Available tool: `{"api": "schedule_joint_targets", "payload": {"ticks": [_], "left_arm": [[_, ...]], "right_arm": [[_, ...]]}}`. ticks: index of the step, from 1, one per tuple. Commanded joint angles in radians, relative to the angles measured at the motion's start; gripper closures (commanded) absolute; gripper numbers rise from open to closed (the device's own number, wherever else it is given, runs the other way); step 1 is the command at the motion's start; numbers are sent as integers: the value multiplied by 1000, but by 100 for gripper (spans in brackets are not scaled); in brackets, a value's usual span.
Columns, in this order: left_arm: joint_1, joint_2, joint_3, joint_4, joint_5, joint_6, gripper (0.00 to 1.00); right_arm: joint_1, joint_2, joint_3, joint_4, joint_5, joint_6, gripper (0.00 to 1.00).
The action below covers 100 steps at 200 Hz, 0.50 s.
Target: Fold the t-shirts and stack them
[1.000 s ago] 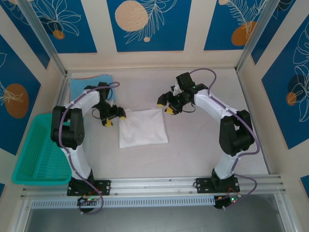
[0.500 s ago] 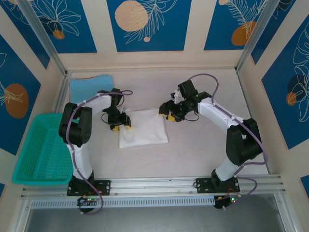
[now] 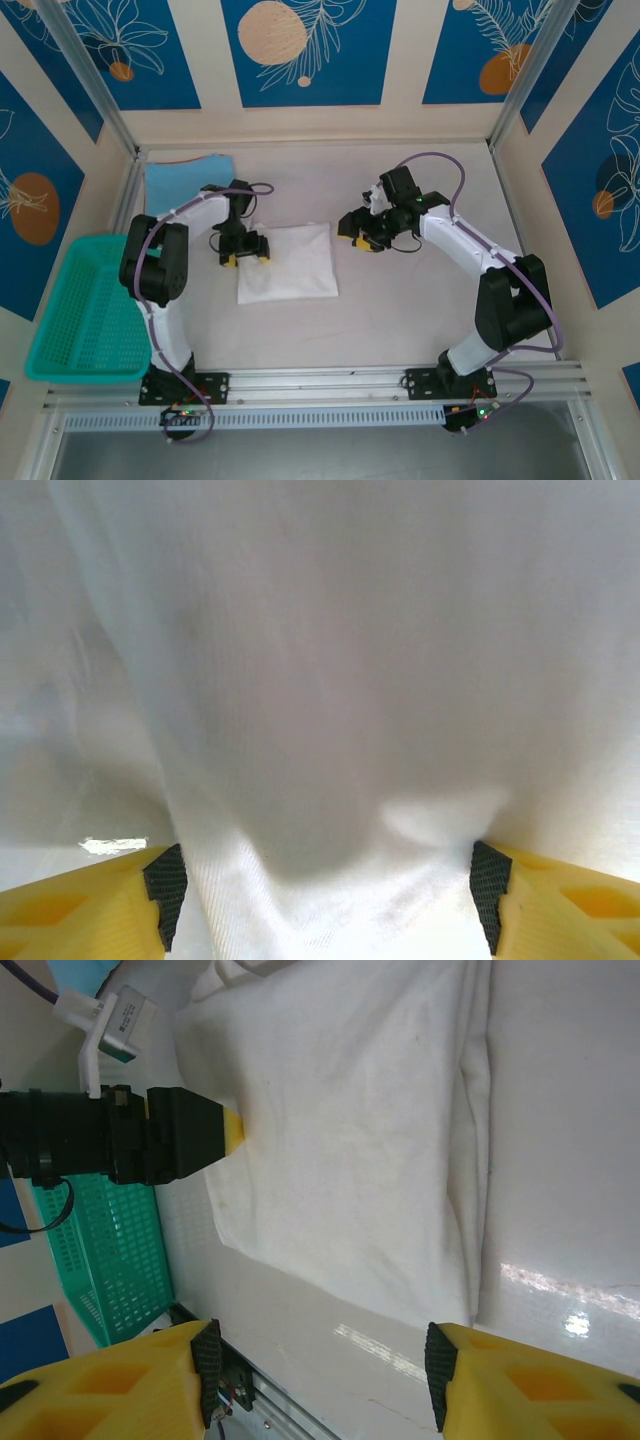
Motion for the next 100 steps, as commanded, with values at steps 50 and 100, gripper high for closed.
{"api": "schedule_joint_targets", "payload": {"ticks": [50, 100], "left_arm": [[0, -54, -29, -21, -76, 40, 33], [1, 11, -41, 29, -127, 41, 42]], "right_arm": [[-4, 13, 14, -17, -33, -17, 41], [-6, 27, 22, -15, -36, -10, 42]]}}
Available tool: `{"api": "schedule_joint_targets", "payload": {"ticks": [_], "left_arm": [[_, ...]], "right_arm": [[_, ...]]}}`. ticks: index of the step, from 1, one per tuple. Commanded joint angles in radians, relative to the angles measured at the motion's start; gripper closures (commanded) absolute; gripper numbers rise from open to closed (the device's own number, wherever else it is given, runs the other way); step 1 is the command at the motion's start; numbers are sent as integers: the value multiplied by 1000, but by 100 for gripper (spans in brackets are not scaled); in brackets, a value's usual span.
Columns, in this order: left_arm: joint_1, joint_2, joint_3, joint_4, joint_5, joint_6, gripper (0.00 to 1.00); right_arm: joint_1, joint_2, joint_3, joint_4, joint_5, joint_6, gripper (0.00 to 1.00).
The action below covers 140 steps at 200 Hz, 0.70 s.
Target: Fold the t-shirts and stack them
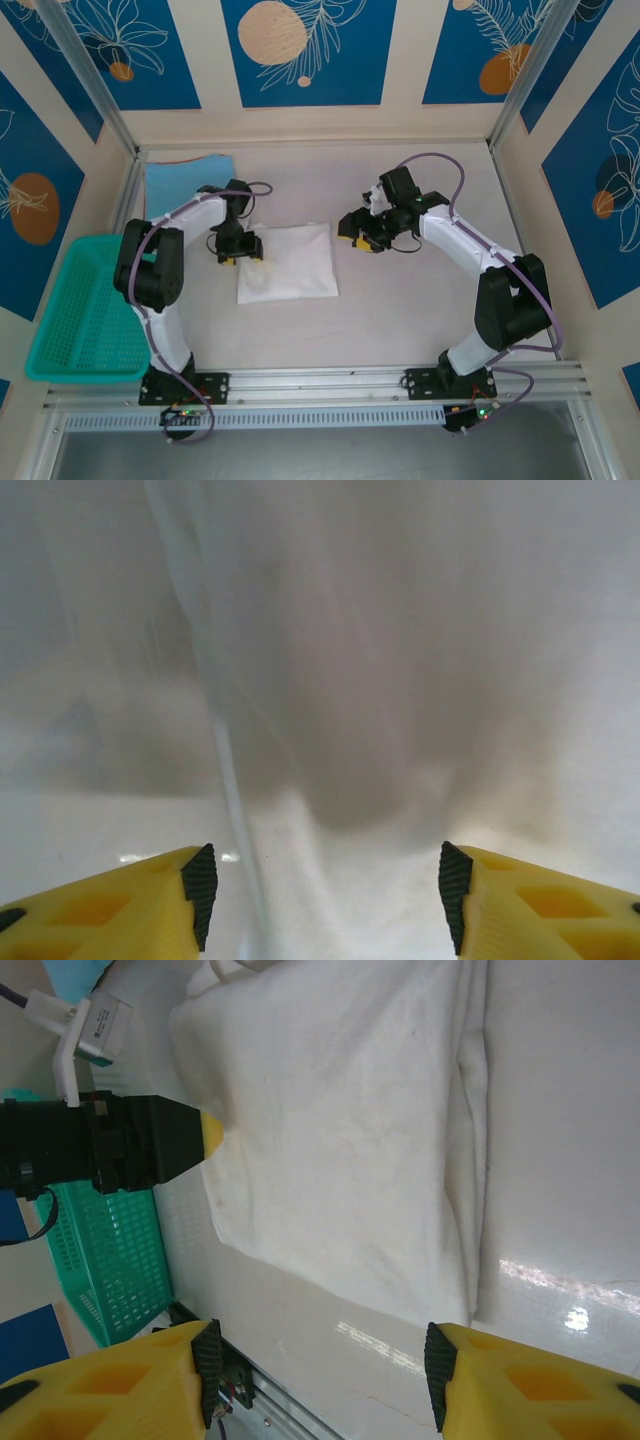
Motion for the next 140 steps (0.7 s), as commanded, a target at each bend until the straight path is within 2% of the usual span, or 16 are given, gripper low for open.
{"api": "schedule_joint_targets", "payload": {"ticks": [1, 34, 70, 116, 140], "left_arm": [[1, 48, -10, 22, -64, 16, 42], [-18, 98, 14, 53, -83, 15, 51], [-80, 176, 71, 57, -179, -14, 67], [-103, 236, 152, 11, -310, -100, 100], [-123, 281, 295, -109, -436, -138, 100]], "right_arm": [[-6, 24, 22, -11, -32, -10, 42], [-4, 24, 25, -13, -28, -5, 42], [-4, 21, 36, -34, -19, -7, 42], [-6, -5, 41, -68, 1, -16, 42], [-7, -12, 55, -98, 14, -24, 42]]}}
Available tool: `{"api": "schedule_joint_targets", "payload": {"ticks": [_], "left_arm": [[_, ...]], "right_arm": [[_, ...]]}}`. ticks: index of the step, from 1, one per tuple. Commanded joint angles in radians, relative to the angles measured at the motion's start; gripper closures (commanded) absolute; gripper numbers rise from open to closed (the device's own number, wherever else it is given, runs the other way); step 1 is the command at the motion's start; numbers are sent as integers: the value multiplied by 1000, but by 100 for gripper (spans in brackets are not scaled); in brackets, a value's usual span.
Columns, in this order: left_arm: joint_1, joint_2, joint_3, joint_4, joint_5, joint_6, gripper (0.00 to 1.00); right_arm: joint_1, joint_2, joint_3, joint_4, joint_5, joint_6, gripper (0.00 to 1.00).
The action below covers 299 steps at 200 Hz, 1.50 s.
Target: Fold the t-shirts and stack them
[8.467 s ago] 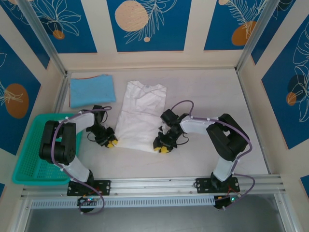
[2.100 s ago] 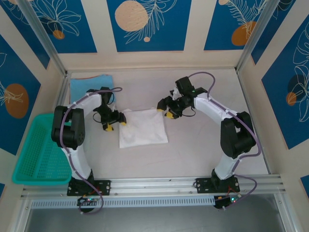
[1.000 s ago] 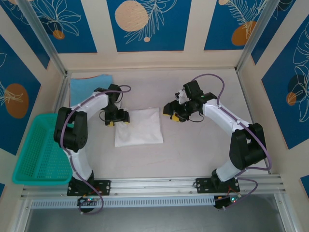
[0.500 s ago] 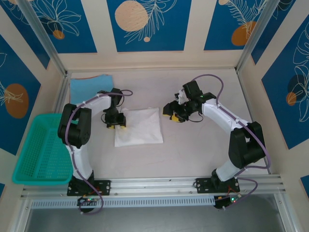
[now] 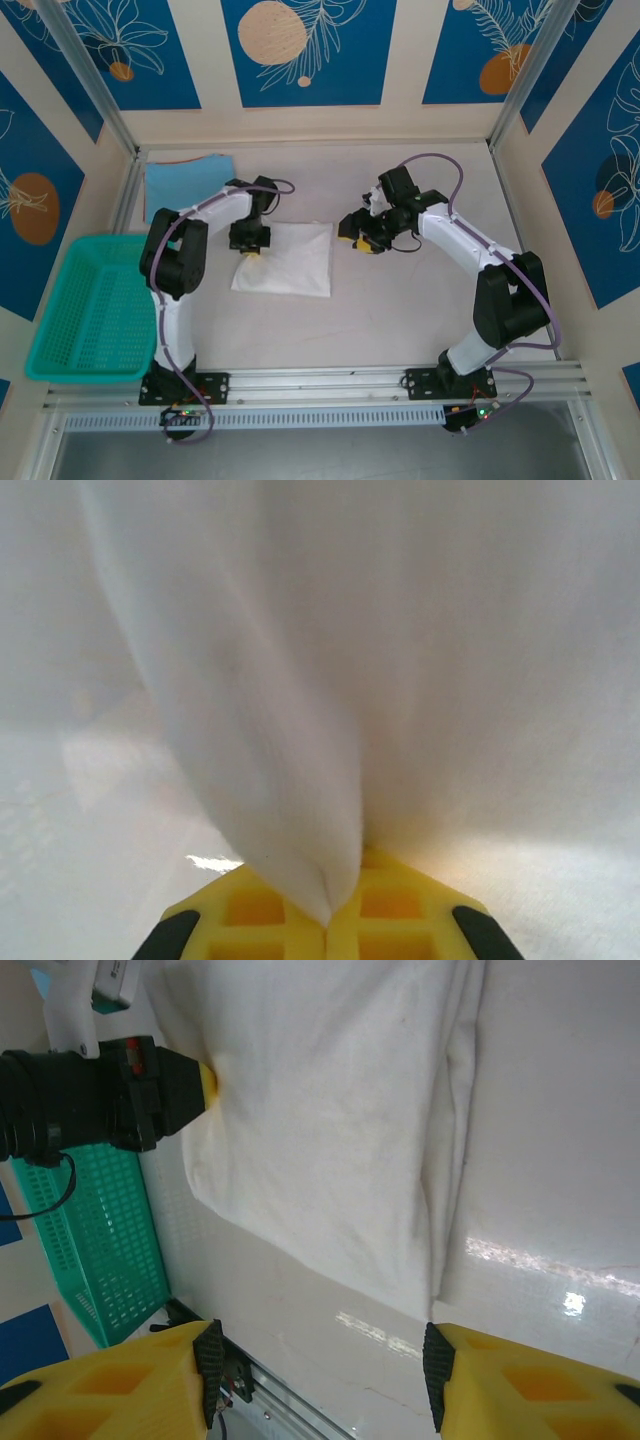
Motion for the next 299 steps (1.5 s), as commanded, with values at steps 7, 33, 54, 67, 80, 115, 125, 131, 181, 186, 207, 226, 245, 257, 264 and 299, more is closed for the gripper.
{"api": "schedule_joint_targets", "payload": {"ticks": [7, 33, 54, 67, 80, 115, 125, 131, 181, 186, 207, 226, 245, 257, 264, 299], "left_arm": [[-19, 123, 142, -92, -219, -73, 100], [-30, 186, 354, -228, -283, -104, 100], [-42, 214, 496, -267, -294, -111, 100], [-51, 236, 580, -295, -311, -117, 100], [-55, 260, 665, -321, -317, -122, 100], [-48, 350, 934, -426, -388, -120, 100], [-38, 368, 997, -445, -406, -118, 100], [-30, 374, 1025, -450, -411, -117, 100], [68, 329, 1062, -358, -362, -63, 100], [70, 322, 1062, -337, -362, -34, 100], [73, 307, 1086, -282, -386, 69, 100], [103, 301, 1127, -300, -390, 80, 100], [135, 277, 1126, -306, -404, 75, 100], [151, 262, 1127, -297, -399, 75, 100], [161, 255, 1128, -288, -380, 73, 100], [190, 244, 1171, -305, -354, 77, 100]], "right_arm": [[-7, -31, 43, -66, 11, -26, 42], [-9, -51, 53, -95, 36, -32, 42], [-14, -65, 65, -128, 63, -33, 43], [-16, -73, 71, -146, 78, -36, 43], [-16, -81, 79, -163, 97, -38, 43], [-15, -107, 91, -224, 183, -23, 44], [-14, -121, 86, -229, 200, -20, 44], [-15, -130, 83, -229, 208, -18, 44], [-15, -156, 78, -245, 240, -9, 44], [-14, -155, 77, -245, 240, -9, 44], [-11, -149, 82, -248, 241, -5, 44], [-9, -141, 90, -254, 245, -6, 44], [-3, -133, 97, -259, 248, -3, 44], [-2, -125, 104, -264, 248, -2, 44], [0, -121, 107, -266, 248, -1, 44], [12, -92, 142, -288, 255, -5, 44]]}}
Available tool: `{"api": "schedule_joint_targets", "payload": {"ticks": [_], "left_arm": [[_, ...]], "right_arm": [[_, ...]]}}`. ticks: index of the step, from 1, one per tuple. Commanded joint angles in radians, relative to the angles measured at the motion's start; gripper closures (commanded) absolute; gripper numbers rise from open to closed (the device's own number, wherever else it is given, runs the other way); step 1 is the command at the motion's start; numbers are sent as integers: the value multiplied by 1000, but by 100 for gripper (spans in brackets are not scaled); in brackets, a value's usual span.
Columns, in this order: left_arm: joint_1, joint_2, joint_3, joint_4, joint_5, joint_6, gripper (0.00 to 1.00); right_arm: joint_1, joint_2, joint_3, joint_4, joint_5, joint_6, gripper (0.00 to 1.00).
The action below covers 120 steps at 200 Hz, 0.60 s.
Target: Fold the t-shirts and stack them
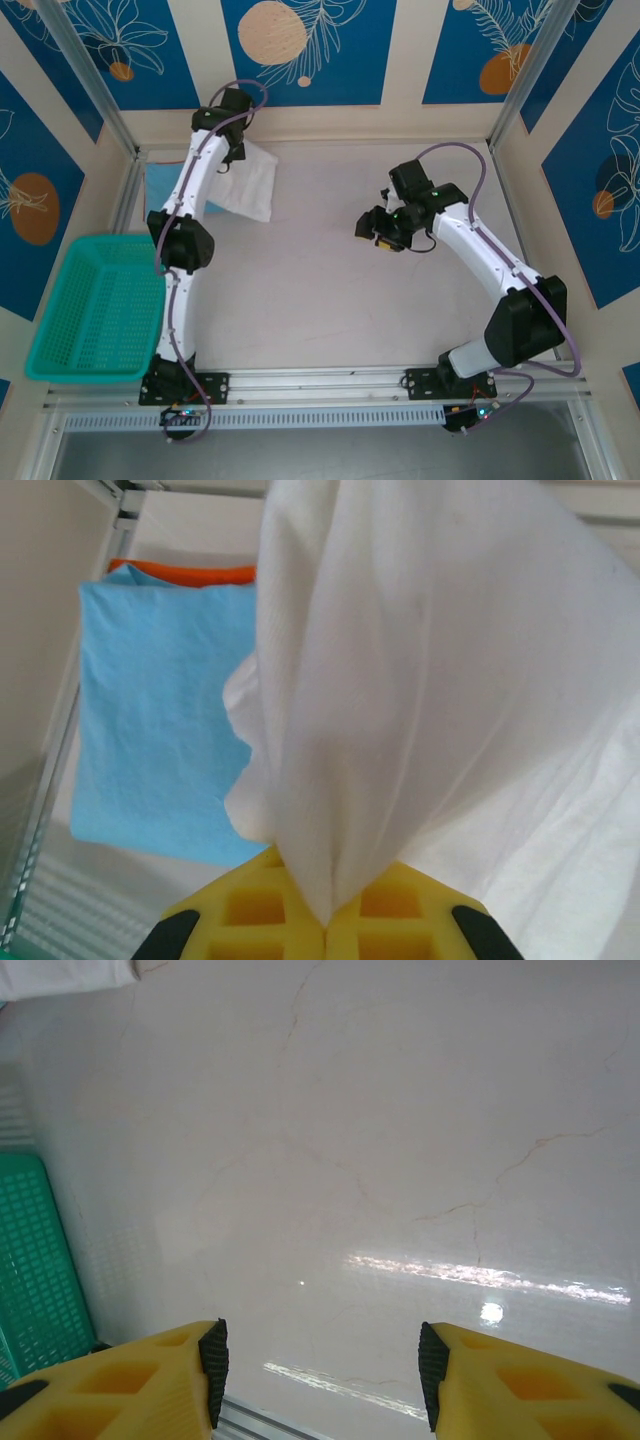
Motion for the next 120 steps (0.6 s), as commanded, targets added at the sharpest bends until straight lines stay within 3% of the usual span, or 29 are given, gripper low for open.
{"api": "schedule_joint_targets", "payload": {"ticks": [1, 34, 120], "left_arm": [[29, -67, 58, -4, 1, 18, 100], [66, -73, 57, -36, -26, 60, 100], [247, -22, 51, -15, 92, 88, 100]], "right_arm": [[14, 21, 47, -37, 12, 10, 44], [27, 44, 70, -53, 21, 6, 44], [53, 109, 139, -92, 31, -2, 44]]}}
